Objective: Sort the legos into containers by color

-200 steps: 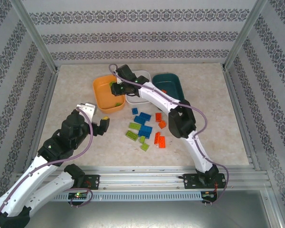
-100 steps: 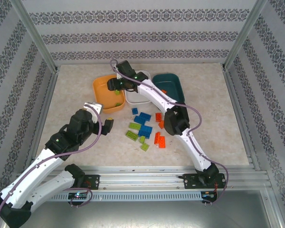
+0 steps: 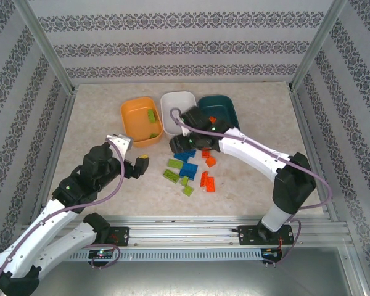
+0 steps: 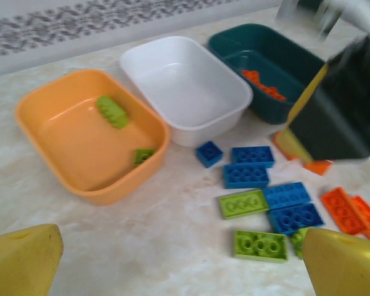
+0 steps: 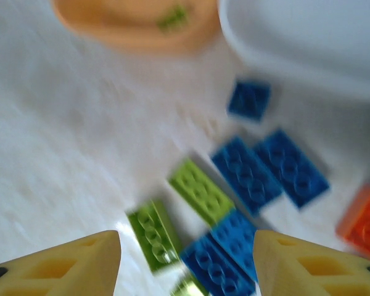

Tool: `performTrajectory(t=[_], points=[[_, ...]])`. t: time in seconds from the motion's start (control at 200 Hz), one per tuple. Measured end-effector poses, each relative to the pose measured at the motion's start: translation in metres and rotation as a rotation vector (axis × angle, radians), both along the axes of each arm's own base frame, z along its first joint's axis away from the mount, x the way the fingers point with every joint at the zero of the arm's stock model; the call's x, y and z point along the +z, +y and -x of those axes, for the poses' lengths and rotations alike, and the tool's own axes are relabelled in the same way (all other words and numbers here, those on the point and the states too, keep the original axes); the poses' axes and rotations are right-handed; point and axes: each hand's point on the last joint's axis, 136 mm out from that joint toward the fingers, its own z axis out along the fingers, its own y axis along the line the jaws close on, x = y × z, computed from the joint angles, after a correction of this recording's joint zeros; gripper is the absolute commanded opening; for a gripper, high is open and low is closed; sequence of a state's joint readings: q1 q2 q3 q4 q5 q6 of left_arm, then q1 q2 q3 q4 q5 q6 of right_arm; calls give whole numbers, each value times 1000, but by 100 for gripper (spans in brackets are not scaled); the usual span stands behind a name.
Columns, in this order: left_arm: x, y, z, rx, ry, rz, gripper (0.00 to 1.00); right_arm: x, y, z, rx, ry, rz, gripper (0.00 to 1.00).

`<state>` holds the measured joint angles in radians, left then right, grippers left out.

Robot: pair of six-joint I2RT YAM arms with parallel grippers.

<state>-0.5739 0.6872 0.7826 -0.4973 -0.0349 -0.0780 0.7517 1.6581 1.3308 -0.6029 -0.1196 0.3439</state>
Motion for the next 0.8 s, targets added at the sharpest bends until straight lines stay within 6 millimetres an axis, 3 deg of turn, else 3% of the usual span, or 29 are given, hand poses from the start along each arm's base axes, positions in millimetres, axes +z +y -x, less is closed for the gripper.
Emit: performTrajectory(t=[0.145, 0.29, 0.495, 0.799], points=[[-18, -24, 1, -107, 89, 15, 100, -73, -26, 58, 56, 155, 153, 62], [-40, -38, 0, -159, 180, 3, 100, -98, -27, 92, 118, 201, 220, 65], [-39, -41, 3, -177, 183, 13, 100, -121, -19, 98, 134, 215, 261, 66], [-39, -41, 3, -176, 183, 13, 100, -132, -18, 91, 124, 203, 303, 64]])
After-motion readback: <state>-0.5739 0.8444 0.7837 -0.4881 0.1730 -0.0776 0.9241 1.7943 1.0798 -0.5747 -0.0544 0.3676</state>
